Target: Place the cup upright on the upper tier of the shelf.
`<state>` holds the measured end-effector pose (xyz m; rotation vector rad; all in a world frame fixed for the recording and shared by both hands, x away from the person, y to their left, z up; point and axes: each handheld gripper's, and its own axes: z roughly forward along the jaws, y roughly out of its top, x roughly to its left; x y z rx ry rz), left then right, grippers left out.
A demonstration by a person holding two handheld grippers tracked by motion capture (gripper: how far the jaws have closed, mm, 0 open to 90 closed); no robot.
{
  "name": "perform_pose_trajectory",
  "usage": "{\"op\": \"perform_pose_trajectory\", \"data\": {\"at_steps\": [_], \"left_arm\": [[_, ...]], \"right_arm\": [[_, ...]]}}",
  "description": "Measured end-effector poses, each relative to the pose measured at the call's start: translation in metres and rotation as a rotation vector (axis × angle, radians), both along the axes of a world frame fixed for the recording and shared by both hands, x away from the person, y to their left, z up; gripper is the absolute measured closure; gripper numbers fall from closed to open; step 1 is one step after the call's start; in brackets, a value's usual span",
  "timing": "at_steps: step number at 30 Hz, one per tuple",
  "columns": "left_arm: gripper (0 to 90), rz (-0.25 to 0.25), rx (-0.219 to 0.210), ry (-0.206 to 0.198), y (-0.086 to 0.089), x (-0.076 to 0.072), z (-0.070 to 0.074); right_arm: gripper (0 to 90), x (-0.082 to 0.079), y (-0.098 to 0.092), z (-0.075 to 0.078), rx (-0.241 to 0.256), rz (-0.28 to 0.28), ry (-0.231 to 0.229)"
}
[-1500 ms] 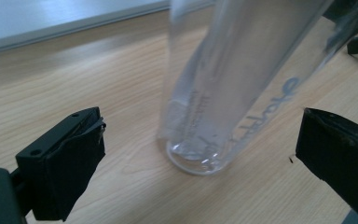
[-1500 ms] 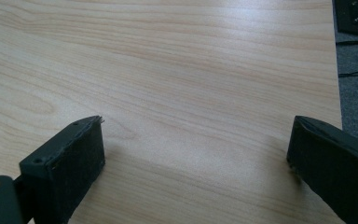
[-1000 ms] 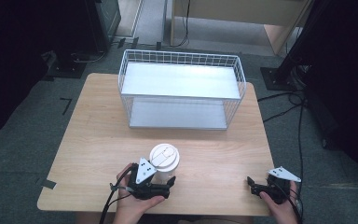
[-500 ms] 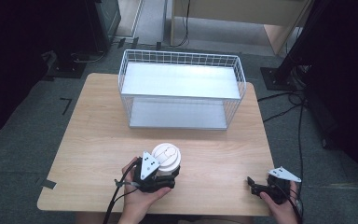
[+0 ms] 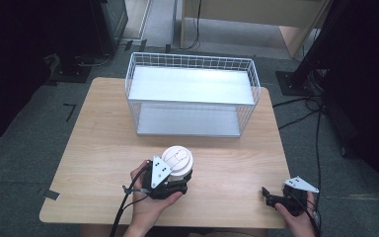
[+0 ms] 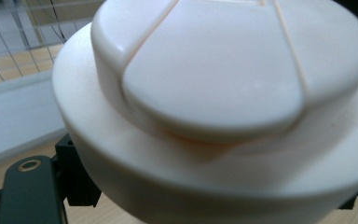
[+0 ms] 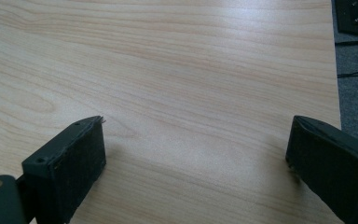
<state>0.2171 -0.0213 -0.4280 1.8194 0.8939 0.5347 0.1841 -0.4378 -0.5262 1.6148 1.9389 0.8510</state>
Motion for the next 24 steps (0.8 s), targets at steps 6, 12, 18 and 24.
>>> {"op": "perform_pose_trajectory", "data": {"at_steps": [6, 12, 18, 24], "left_arm": [[15.7, 0.003, -0.002, -0.013, -0.001, 0.006, 0.015], [15.8, 0.002, -0.004, -0.032, -0.003, 0.016, 0.033], [15.8, -0.009, -0.018, -0.071, -0.007, 0.028, 0.064], [15.8, -0.006, -0.018, -0.101, -0.010, 0.037, 0.082]], "right_arm": [[4.6, 0.000, 0.000, 0.000, 0.001, 0.001, 0.001], [4.7, 0.000, 0.000, 0.000, 0.003, 0.000, 0.002], [4.7, 0.000, 0.000, 0.000, 0.003, 0.001, 0.004], [5.1, -0.001, 0.000, 0.000, 0.004, 0.003, -0.002]]}}
